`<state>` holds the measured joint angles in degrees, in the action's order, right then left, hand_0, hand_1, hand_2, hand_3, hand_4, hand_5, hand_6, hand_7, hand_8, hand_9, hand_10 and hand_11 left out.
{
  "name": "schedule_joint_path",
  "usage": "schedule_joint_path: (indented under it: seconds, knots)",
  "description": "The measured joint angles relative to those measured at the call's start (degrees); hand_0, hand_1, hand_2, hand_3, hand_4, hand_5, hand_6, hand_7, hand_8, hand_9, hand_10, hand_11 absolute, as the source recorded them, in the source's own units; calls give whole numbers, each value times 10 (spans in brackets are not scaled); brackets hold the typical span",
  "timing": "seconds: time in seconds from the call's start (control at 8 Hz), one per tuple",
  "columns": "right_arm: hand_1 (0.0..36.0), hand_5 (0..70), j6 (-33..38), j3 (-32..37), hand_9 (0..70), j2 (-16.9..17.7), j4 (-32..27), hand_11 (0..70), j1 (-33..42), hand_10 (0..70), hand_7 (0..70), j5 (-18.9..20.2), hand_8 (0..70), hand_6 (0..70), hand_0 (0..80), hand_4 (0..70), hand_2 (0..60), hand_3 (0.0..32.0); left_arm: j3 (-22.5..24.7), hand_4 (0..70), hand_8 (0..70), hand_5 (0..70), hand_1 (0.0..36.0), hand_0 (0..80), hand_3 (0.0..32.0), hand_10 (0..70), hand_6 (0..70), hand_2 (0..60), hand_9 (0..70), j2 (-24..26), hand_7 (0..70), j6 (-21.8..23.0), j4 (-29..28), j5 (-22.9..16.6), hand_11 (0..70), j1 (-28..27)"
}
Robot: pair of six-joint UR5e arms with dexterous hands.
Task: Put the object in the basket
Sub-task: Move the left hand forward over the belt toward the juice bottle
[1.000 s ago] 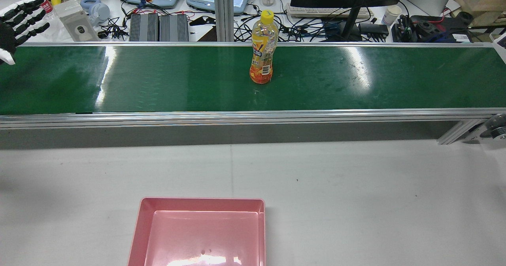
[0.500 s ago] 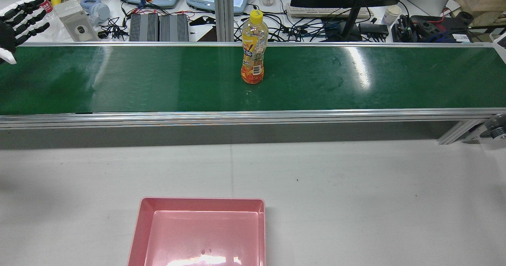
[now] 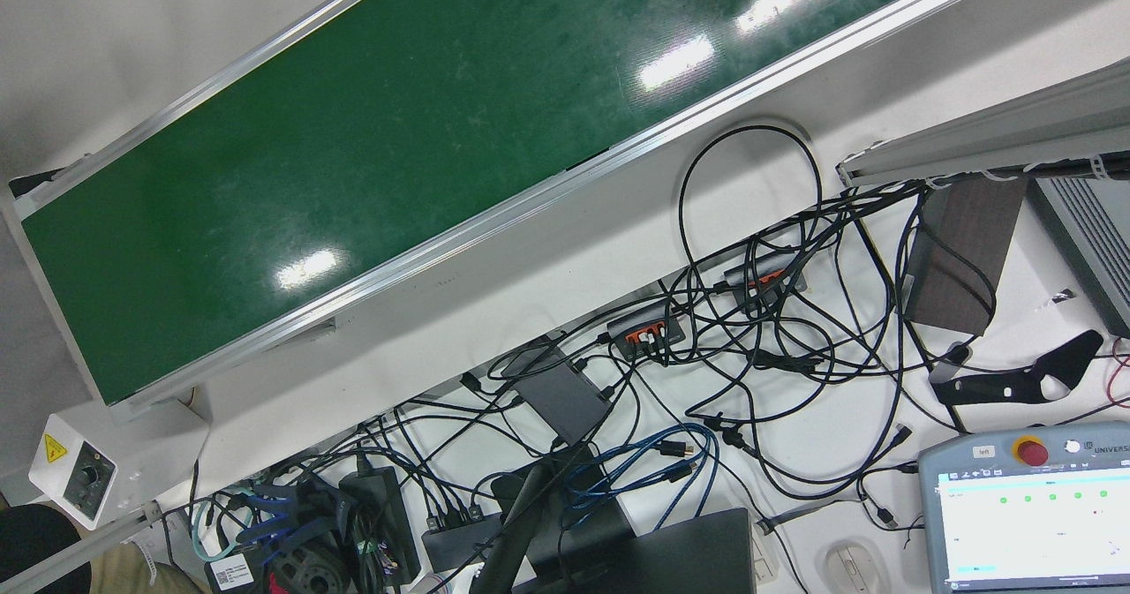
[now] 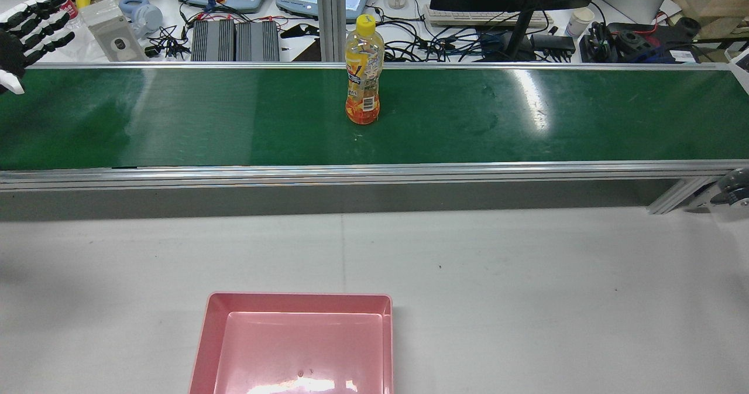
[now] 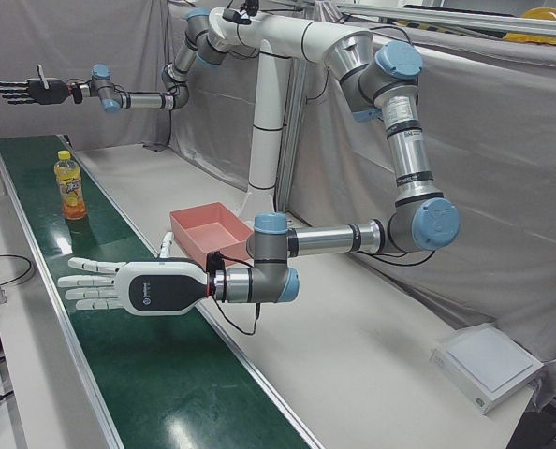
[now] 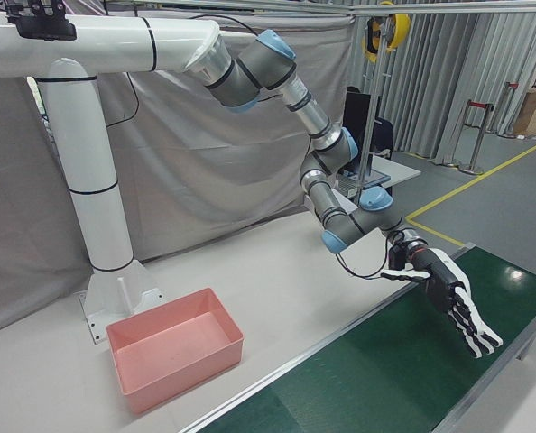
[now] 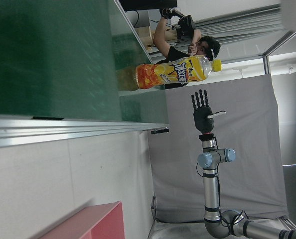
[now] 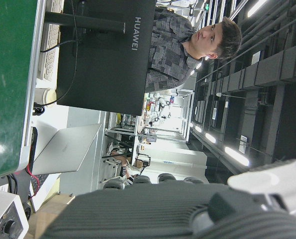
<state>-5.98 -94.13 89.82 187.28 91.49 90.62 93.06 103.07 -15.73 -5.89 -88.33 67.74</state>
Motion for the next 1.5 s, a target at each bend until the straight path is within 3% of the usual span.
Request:
schedule_joint_path:
  seconds: [0.38,0.88,1.5]
  knots:
    - [0,0,0,0,0,0,0,0,0,0,0,0,0,0,0,0,0,0,0,90,27,113,54,594,34,43,0,0,22,6,0,0,3,-1,79,-1]
    - [0,0,0,0,0,0,0,0,0,0,0,0,0,0,0,0,0,0,0,90,29,102,61,603,38,43,0,0,25,57,0,-5,45,6,80,-61]
    - [0,0,1,-2,0,0,0,0,1,0,0,0,0,0,0,0,0,0,3,94,29,99,44,581,40,43,0,0,26,109,0,-5,72,36,78,-72]
